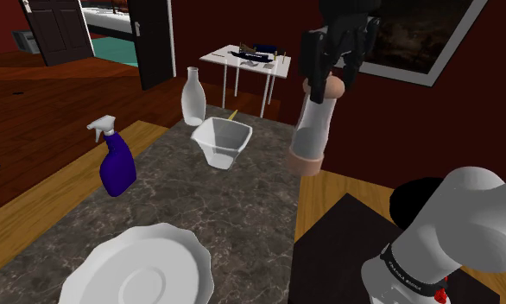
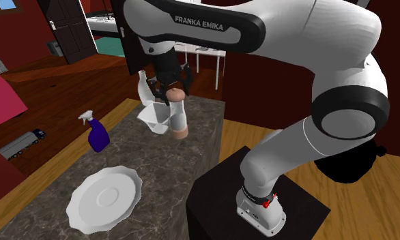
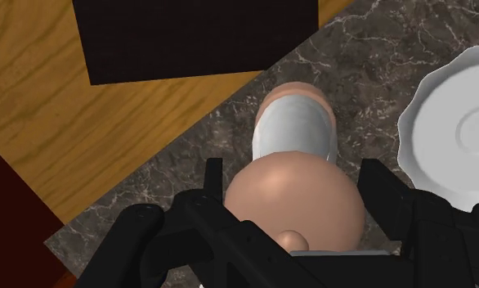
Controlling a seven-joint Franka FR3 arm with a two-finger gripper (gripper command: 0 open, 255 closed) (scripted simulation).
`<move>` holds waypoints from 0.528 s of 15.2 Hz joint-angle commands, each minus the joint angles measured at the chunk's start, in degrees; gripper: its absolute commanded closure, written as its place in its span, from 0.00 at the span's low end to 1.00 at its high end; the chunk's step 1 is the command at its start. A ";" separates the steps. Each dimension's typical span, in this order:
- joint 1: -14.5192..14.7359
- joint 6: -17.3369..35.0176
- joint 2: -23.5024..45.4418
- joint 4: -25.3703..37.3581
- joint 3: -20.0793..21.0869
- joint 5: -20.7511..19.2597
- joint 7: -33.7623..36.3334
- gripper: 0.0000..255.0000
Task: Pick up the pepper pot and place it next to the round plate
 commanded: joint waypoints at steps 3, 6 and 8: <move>1.45 -1.15 -0.58 0.83 4.24 3.28 5.77 1.00; 2.32 -1.84 -0.28 2.19 7.63 5.59 10.23 1.00; 2.77 -2.19 0.23 3.39 10.03 7.06 13.31 1.00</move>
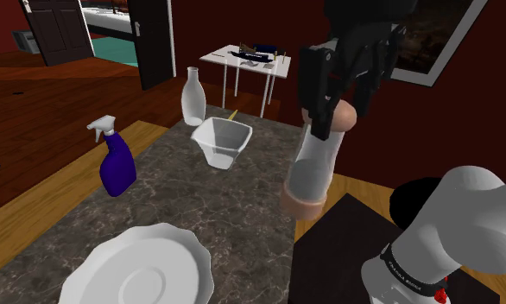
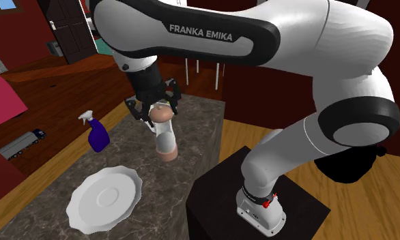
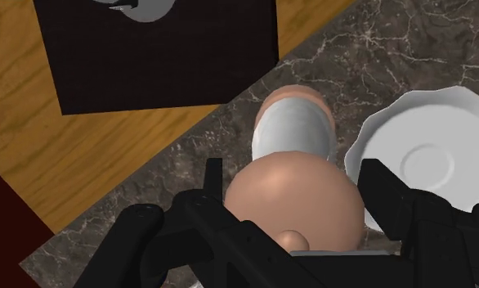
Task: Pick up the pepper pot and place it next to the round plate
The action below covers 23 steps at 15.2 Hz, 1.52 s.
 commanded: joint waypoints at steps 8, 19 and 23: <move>0.88 -0.93 5.04 7.85 12.13 4.97 14.84 1.00; 1.25 4.49 6.72 5.21 18.31 6.70 20.43 1.00; 1.69 7.39 5.65 1.42 18.38 7.33 19.80 1.00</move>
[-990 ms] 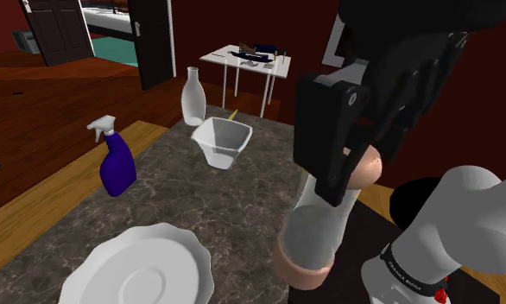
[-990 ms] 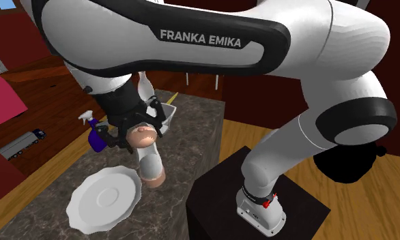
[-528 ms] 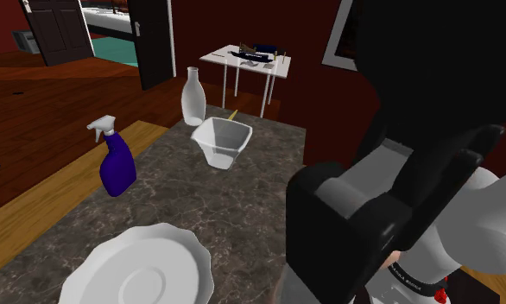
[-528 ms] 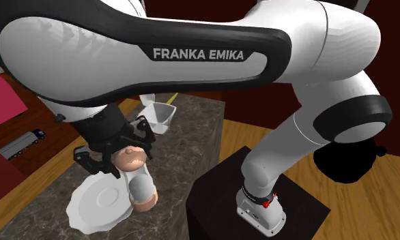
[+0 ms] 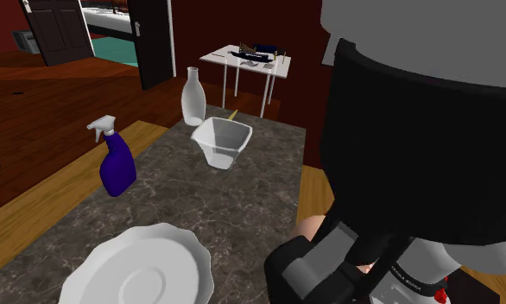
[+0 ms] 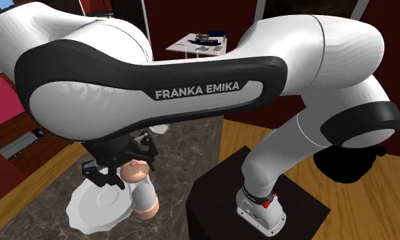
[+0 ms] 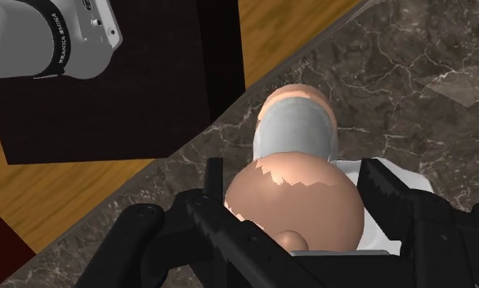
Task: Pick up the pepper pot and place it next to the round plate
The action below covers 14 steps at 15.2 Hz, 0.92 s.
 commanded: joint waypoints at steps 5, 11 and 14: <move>0.53 4.51 -1.16 -5.42 0.47 0.84 -0.76 1.00; 0.92 8.91 -1.78 -10.28 1.33 1.61 -1.26 1.00; 1.04 11.14 -1.89 -12.54 1.90 1.96 -1.43 1.00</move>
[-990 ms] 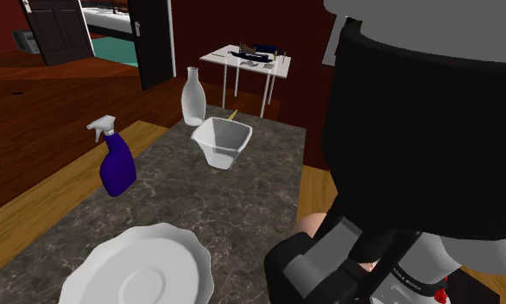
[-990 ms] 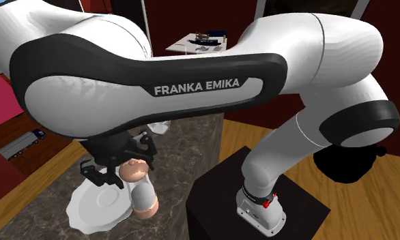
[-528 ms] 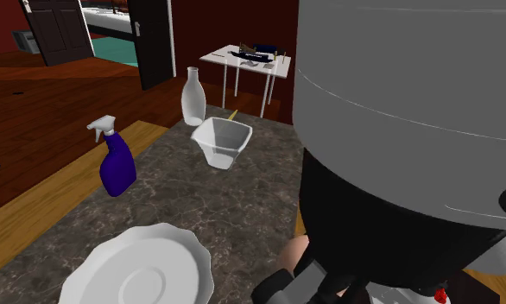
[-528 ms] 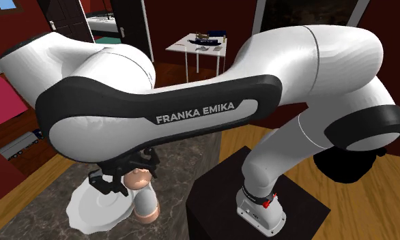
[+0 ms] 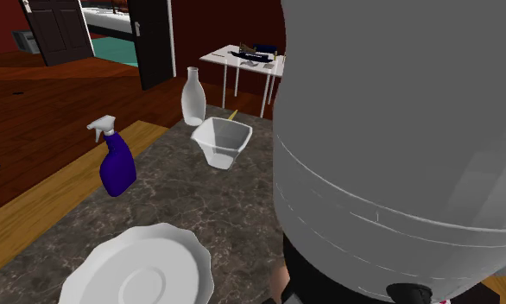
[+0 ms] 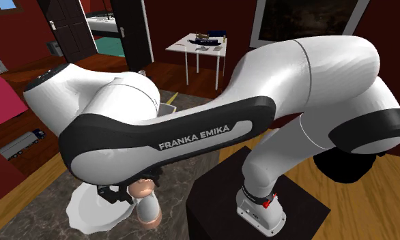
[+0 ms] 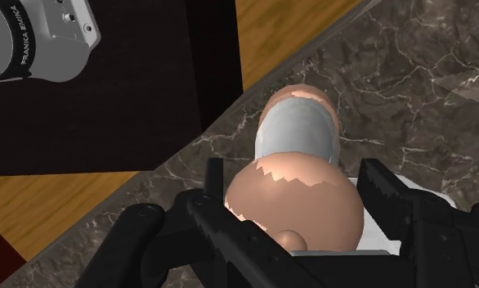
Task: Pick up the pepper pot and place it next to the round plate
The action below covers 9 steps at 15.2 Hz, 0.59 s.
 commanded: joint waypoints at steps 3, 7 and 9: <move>0.01 2.98 0.22 -2.65 1.03 0.36 -0.01 1.00; 0.00 6.04 0.49 -5.37 2.06 0.73 -0.08 1.00; -0.05 7.59 0.73 -6.67 2.64 0.89 -0.07 1.00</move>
